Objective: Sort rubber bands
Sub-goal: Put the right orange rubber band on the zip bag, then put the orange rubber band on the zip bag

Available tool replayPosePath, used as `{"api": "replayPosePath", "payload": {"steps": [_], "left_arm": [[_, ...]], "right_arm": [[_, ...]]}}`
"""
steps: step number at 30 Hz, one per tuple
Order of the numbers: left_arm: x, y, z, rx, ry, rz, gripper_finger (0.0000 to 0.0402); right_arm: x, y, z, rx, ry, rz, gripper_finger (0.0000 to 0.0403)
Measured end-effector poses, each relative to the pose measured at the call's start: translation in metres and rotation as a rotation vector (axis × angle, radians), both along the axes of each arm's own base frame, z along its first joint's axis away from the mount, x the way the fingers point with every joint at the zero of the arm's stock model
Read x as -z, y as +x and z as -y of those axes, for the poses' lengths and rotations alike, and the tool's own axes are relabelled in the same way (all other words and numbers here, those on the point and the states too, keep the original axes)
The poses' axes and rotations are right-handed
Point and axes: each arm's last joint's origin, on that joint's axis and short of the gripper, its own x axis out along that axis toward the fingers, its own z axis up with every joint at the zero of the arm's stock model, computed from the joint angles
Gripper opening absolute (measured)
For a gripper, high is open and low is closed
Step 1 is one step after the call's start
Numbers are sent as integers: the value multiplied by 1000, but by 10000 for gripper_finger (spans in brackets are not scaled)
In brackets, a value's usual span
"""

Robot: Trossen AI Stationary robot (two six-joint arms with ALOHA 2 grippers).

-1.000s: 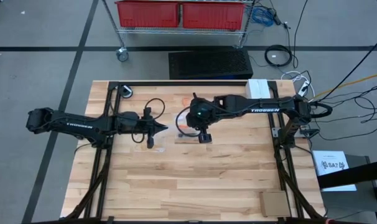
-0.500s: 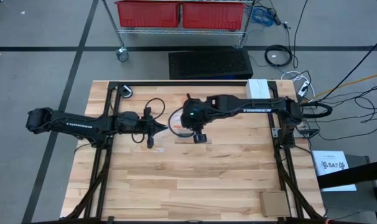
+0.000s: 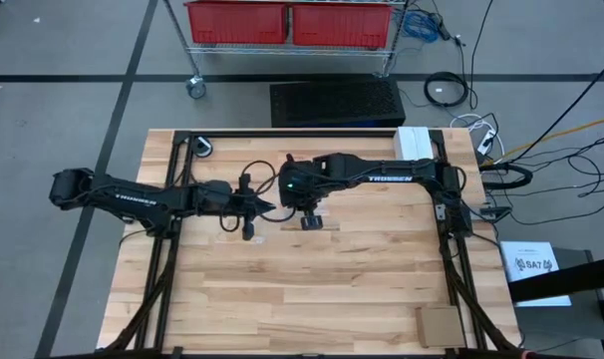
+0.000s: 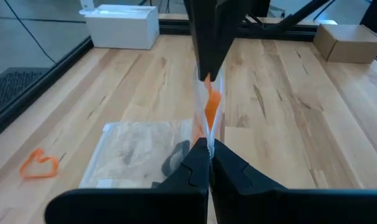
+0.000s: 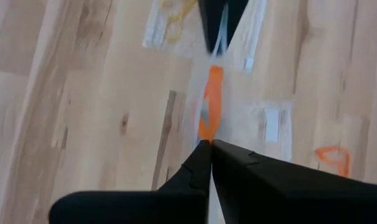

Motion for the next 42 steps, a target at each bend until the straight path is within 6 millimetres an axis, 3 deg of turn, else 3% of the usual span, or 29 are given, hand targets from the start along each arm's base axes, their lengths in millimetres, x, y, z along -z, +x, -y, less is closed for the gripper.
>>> {"api": "replayPosePath", "payload": {"steps": [4, 16, 20, 24, 28, 32, 37, 42], "left_arm": [[-2, 0, 0, -2, 2, 11, 4], [-2, -1, -3, -82, 32, 15, 4], [-2, -1, -4, -145, 57, 11, 4], [-2, -1, -5, -149, 59, 5, 4], [-1, -1, -5, -149, 59, 2, 4], [3, -5, -6, -186, 73, -12, 4], [1, -13, -6, -205, 84, 22, 4], [-10, -19, -5, -202, 93, 85, 4]], "right_arm": [[1, -3, 0, 8, 4, -36, 18], [-1, -3, -1, 21, 12, -23, 144], [-22, -10, -9, -67, -24, 4, 153], [-51, -23, -11, -119, -46, 66, 131], [-69, -43, 11, -72, -54, 72, 93], [-71, -63, 45, -22, 32, 96, 58], [-45, -89, 91, 76, 75, 142, 35], [2, -105, 132, 192, 48, 187, 32]]}}
